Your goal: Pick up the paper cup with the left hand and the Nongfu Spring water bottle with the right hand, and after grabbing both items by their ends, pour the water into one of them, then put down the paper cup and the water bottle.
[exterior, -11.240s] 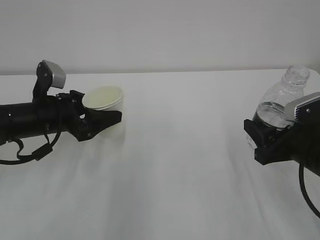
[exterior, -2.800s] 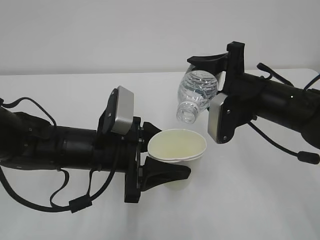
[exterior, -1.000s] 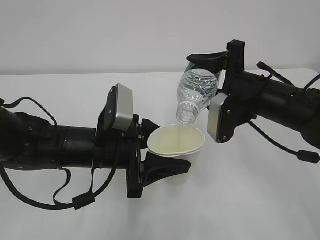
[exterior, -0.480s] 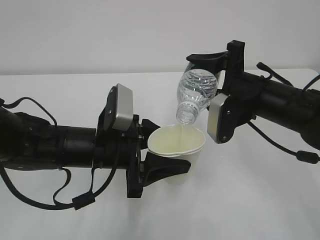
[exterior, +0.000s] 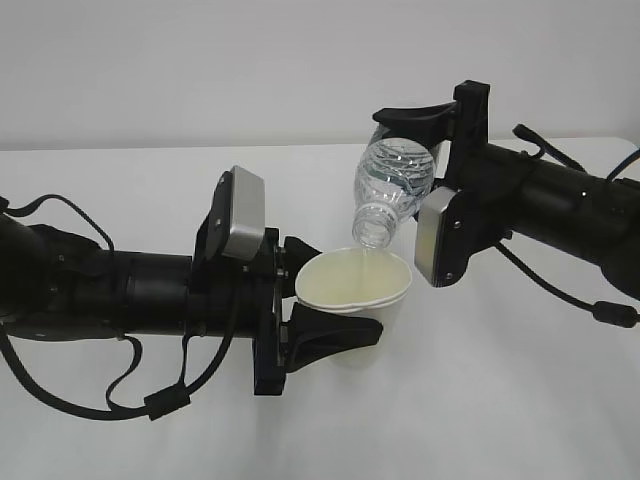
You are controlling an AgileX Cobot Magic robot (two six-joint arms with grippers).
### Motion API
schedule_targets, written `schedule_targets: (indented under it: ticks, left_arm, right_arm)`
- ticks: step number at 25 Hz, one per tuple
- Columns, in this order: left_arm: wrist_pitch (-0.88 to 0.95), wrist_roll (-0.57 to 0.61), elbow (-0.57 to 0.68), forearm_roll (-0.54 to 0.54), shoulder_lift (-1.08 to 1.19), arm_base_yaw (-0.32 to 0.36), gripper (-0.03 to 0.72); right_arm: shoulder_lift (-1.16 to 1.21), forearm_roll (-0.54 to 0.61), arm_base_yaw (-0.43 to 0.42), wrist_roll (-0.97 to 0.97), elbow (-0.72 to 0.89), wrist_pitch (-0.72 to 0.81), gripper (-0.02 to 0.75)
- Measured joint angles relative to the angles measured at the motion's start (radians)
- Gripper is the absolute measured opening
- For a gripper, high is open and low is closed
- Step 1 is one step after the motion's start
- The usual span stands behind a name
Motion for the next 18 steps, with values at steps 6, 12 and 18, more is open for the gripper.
schedule_targets:
  ticks: [6,12,18]
  left_arm:
    - [0.0,0.002,0.0,0.0,0.0,0.0,0.443]
    - [0.0,0.002,0.0,0.0,0.001,0.0,0.431]
    - [0.0,0.002,0.0,0.002,0.002,0.0,0.43]
  right_arm:
    - [0.0,0.0,0.0,0.0,0.0,0.0,0.484]
    - [0.0,0.0,0.0,0.0,0.0,-0.002,0.483]
    - [0.0,0.0,0.0,0.0,0.0,-0.007,0.484]
